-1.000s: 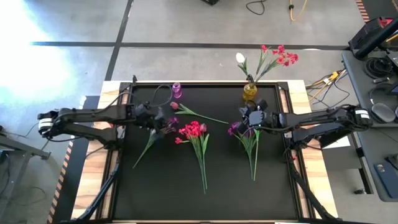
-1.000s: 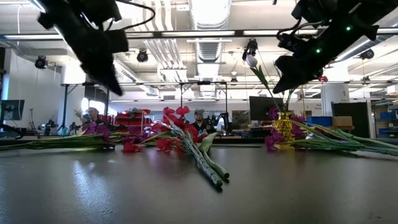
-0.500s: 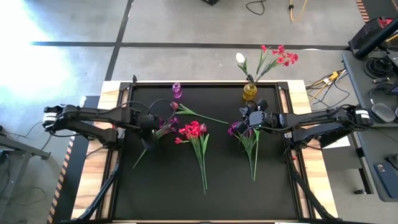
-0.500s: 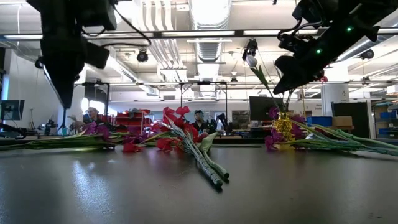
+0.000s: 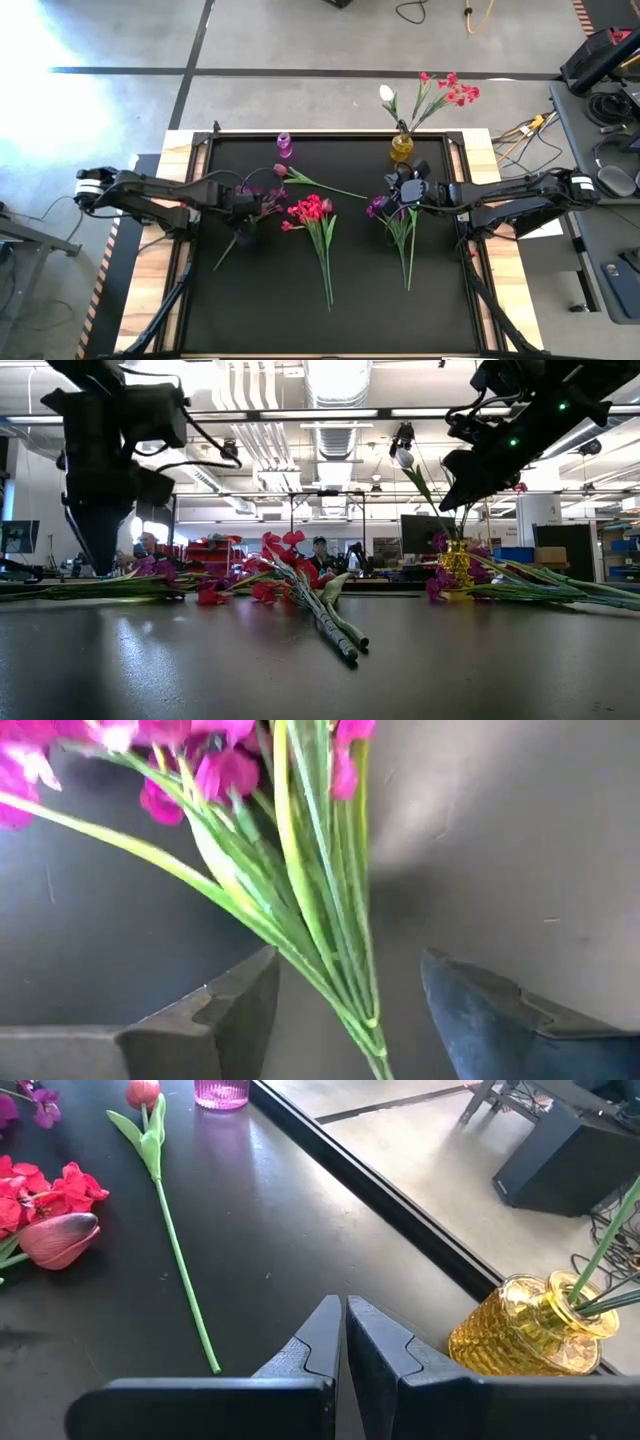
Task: Sort flowers into vase by color
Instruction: Put the left bouquet of purple flowers into the purple vase
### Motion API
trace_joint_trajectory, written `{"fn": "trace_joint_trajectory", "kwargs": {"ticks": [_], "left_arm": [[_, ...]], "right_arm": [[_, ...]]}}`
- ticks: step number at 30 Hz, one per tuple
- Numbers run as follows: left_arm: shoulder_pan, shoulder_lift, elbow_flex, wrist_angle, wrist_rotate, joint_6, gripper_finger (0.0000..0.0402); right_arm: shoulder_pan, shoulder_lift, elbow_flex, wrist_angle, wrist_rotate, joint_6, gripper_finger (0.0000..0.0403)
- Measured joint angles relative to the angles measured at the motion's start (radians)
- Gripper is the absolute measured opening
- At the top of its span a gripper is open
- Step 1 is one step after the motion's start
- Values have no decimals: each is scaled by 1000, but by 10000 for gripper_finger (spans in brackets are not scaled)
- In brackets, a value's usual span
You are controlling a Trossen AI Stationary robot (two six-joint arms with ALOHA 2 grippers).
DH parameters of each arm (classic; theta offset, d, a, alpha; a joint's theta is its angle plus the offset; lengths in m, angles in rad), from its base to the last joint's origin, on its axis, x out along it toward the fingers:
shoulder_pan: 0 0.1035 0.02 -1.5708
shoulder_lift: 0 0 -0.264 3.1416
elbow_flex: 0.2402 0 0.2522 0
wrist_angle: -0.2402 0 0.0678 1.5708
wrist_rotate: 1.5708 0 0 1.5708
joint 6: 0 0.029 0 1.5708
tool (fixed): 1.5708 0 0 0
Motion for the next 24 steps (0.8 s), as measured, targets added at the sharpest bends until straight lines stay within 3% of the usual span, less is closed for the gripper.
{"fn": "trace_joint_trajectory", "kwargs": {"ticks": [8,12,16,24], "left_arm": [[1,19,-74,68,-2,-41,230],[11,39,-90,129,-9,-42,211],[11,51,-88,134,-50,-43,161],[11,27,-89,86,-52,-25,14]], "right_arm": [[3,0,0,9,0,-1,12],[4,0,0,35,0,-18,12],[4,1,0,38,0,-19,12],[6,1,0,38,0,-30,12]]}}
